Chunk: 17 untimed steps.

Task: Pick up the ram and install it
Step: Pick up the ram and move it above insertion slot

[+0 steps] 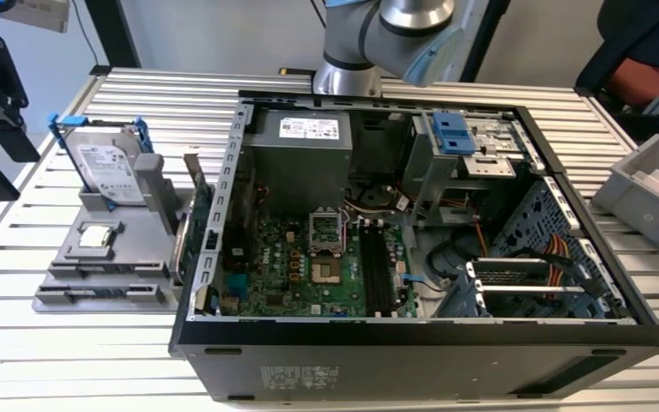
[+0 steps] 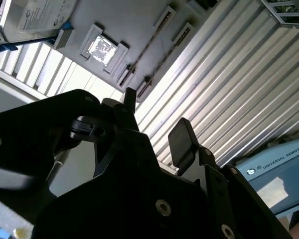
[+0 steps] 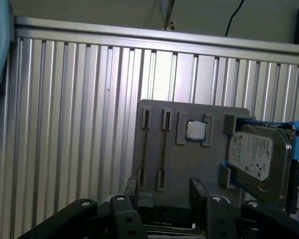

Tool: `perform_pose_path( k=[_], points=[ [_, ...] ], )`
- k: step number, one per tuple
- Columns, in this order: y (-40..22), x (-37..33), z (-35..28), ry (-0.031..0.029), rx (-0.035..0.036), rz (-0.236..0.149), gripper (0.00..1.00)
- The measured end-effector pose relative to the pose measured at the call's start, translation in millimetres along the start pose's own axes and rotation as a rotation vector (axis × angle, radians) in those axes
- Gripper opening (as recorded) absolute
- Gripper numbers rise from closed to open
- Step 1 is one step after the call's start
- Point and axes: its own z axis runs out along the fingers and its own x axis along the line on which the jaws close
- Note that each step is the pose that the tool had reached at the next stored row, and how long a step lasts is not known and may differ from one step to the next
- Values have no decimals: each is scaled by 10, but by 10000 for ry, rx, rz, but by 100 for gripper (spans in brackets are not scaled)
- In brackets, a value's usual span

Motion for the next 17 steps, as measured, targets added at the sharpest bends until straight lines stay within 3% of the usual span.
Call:
perform_pose_path(
  k=[17],
  points=[
    [-1, 2, 46, 6, -1, 0, 100]
  ],
)
